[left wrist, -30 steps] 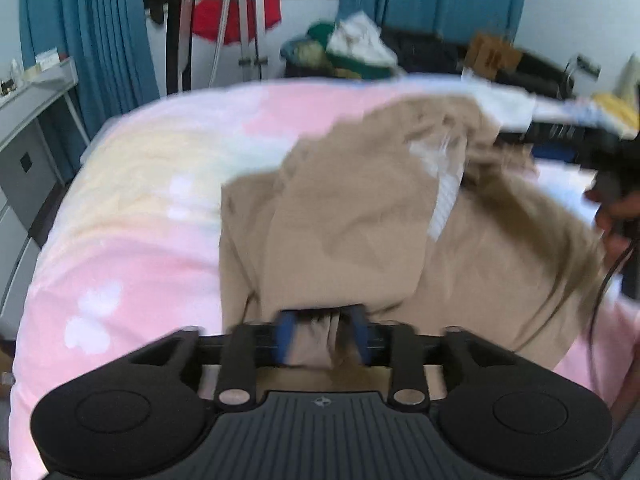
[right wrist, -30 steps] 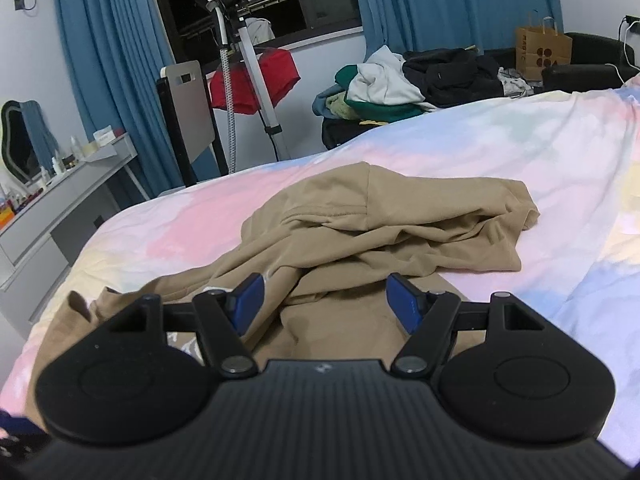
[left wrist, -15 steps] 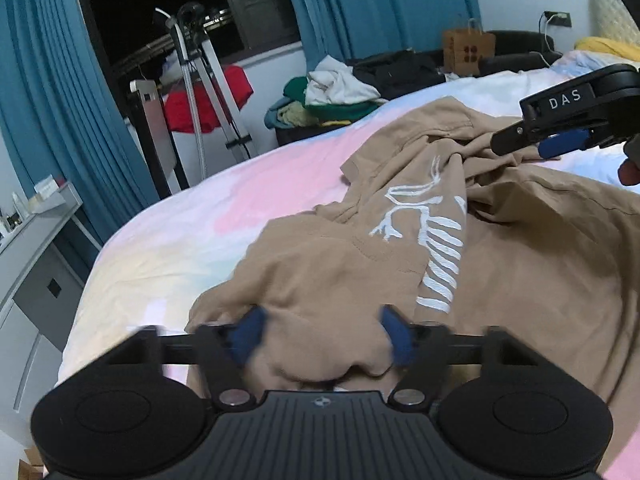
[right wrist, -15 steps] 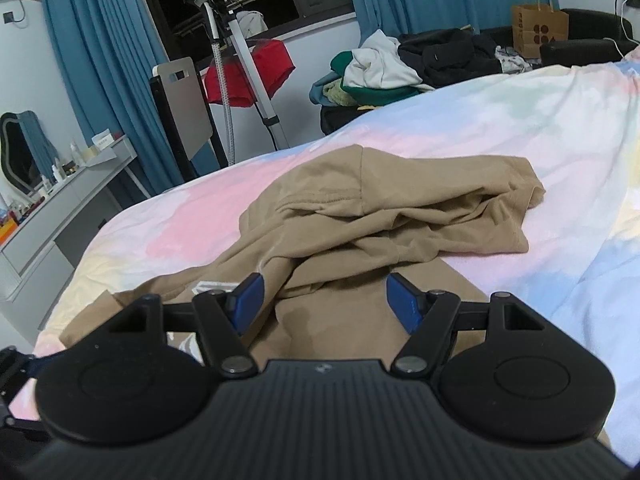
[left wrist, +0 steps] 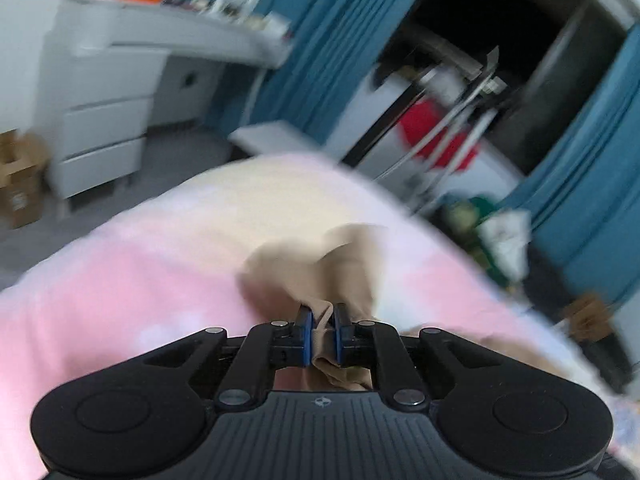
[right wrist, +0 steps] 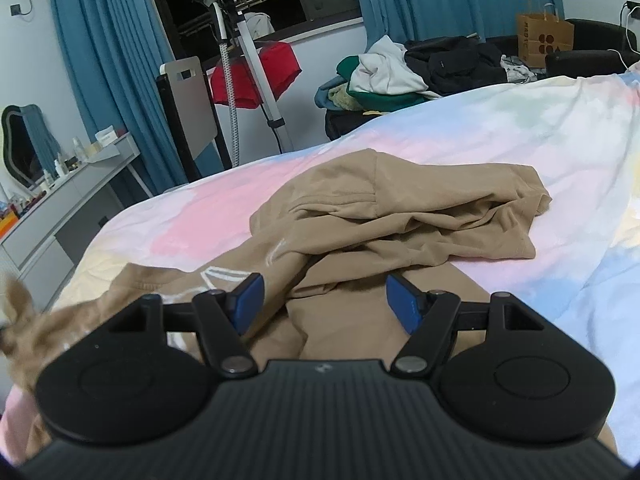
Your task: Fold clothes
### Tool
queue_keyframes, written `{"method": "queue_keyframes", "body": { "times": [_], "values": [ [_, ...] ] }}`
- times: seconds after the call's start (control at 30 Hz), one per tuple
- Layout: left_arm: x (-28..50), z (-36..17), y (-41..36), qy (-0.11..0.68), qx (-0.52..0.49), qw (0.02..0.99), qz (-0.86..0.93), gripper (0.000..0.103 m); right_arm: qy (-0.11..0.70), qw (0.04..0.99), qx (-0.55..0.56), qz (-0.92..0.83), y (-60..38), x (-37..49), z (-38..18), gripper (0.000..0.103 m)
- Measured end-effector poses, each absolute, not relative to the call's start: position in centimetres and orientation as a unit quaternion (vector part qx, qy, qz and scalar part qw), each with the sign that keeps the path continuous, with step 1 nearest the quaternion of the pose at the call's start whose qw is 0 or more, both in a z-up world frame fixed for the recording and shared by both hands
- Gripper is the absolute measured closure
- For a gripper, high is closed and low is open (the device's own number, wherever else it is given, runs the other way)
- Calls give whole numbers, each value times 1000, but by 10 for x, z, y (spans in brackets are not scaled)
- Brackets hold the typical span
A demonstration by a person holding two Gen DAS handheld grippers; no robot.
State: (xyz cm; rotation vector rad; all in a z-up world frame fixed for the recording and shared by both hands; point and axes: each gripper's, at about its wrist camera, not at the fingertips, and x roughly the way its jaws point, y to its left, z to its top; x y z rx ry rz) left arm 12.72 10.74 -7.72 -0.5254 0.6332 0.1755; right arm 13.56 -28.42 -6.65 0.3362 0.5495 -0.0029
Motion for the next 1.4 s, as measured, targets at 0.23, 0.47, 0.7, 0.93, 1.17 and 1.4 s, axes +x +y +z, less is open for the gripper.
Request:
{"method": "queue_keyframes", "body": {
  "times": [0.23,0.47,0.7,0.93,1.17,1.4],
  "values": [
    [126,-65,90,298,-158,935,108,35,273,948,165,0,-280,137,-65,33],
    [156,-48,40,295,-86,951,-20,23,273,943,191,8,-288,139,-65,33],
    [244,-88,4,394,-72,910,-111,23,270,940,207,24,-294,140,-69,33],
    [256,-86,-7,394,-58,908,-131,92,265,944,191,41,-289,145,-72,33],
    [142,-39,-28,272,73,938,-203,94,251,953,154,68,-280,139,-63,33],
    [79,-88,-32,326,23,912,-249,95,243,958,112,100,-266,134,-50,33]
  ]
}}
